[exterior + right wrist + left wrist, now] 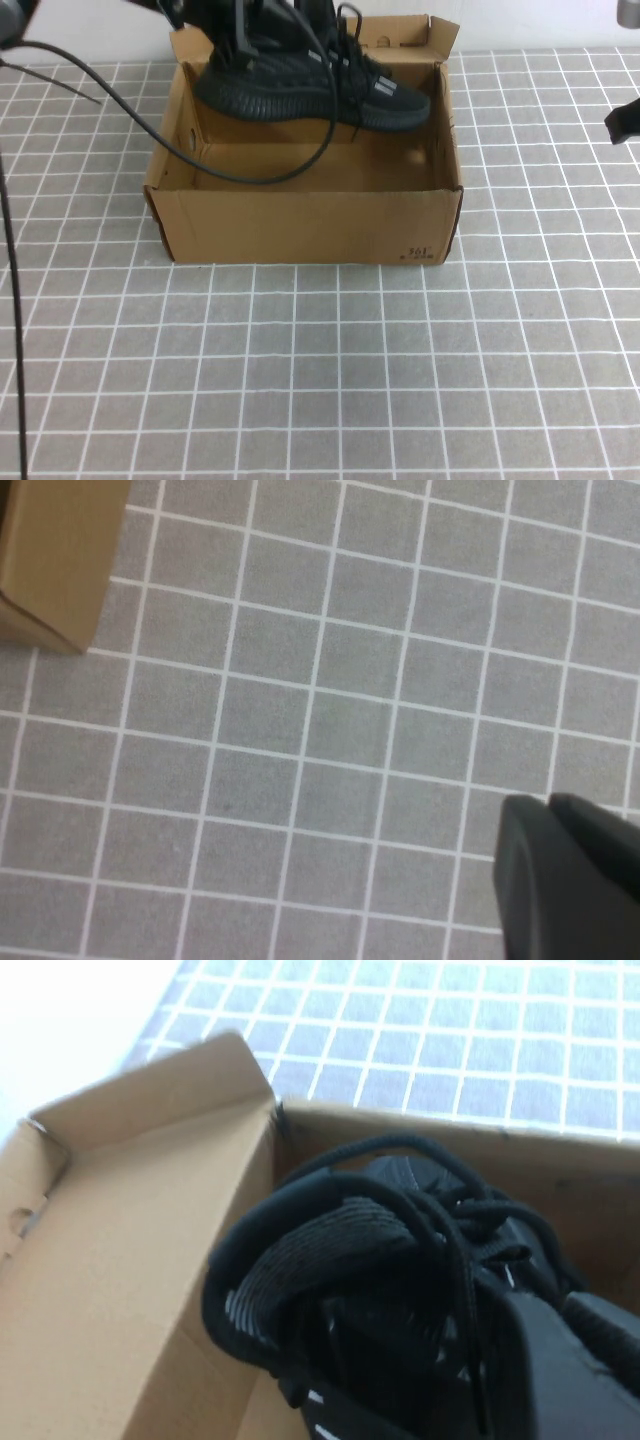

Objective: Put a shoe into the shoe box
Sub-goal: Adjust the shoe

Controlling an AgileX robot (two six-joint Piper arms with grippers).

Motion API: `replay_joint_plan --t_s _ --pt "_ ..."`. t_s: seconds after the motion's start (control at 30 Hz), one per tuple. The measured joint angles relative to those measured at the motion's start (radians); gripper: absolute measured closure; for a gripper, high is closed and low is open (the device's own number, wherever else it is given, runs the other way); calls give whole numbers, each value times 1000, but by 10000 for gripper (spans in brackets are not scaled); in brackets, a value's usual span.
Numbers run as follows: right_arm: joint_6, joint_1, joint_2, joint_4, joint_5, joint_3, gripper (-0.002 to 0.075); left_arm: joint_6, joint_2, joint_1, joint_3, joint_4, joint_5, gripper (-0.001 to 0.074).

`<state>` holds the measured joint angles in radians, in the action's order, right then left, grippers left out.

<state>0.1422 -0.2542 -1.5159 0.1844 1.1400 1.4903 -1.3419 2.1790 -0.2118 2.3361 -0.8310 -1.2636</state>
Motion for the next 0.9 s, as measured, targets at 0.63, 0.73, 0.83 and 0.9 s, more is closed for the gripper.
replay_joint_plan --t_s 0.63,0.73,0.83,0.9 --pt "-10 2 0 -29 -3 0 742 -170 114 0 0 -17 10 722" --pt "-20 2 0 -47 -3 0 742 -206 132 2 0 -19 12 723" --pt "-33 2 0 -65 -3 0 742 -227 151 9 0 -19 16 723" --pt "-37 2 0 -74 -3 0 742 -233 163 18 0 -23 16 722"
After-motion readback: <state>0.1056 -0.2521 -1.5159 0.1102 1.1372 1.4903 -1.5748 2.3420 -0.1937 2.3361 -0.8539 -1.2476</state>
